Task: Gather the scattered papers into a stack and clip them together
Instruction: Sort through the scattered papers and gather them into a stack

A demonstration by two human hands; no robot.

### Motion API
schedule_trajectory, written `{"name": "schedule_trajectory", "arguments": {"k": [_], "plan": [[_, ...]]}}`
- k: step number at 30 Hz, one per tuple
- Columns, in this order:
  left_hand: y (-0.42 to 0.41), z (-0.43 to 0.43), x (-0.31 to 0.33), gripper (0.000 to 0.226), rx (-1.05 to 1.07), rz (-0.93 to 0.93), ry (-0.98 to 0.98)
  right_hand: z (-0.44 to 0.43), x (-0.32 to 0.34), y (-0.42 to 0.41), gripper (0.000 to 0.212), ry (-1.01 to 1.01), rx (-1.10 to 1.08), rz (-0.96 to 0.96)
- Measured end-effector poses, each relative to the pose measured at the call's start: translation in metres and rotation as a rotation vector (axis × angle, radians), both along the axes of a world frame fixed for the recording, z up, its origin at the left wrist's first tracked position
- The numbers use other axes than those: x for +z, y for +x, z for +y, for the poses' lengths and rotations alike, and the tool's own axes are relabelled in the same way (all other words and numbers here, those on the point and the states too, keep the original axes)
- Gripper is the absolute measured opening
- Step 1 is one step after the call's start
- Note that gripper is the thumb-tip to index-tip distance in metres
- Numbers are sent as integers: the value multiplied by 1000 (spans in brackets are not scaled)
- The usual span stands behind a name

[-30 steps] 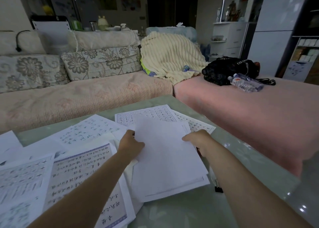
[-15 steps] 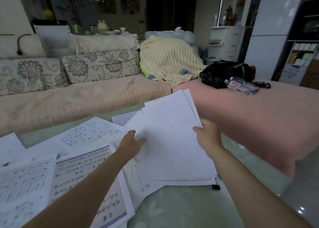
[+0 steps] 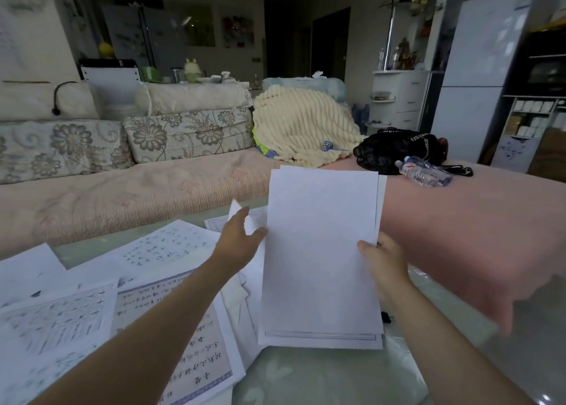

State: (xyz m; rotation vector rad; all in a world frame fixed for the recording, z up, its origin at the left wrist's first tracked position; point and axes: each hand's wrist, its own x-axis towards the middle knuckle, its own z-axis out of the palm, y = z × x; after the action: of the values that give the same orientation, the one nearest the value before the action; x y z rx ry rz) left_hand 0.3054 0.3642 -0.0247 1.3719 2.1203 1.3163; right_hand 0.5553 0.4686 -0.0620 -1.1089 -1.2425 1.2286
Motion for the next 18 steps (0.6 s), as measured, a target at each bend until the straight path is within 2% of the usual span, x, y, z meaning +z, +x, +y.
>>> {"name": "schedule_trajectory", "arguments": {"k": [4,7,11,12,15,18], "plan": [[-4,9,20,58,-165,51,-24,-3,3,-4,24,17,106,68],[-14,20,22,49,-170,135,-26,-1,4,-3,26,21,106,115],[-30,36,27,82,-137,178,-21,5,0,1,25,-23,151,171],[-29,39,32,78,-162,158,-25,6,0,0,25,-26,176,173],[-20,43,49,33,-287,160,-152,9,2,-2,25,-43,238,224],[-23,54,51,12,-273,218,-138,15,2,-2,26,-47,228,244]]}}
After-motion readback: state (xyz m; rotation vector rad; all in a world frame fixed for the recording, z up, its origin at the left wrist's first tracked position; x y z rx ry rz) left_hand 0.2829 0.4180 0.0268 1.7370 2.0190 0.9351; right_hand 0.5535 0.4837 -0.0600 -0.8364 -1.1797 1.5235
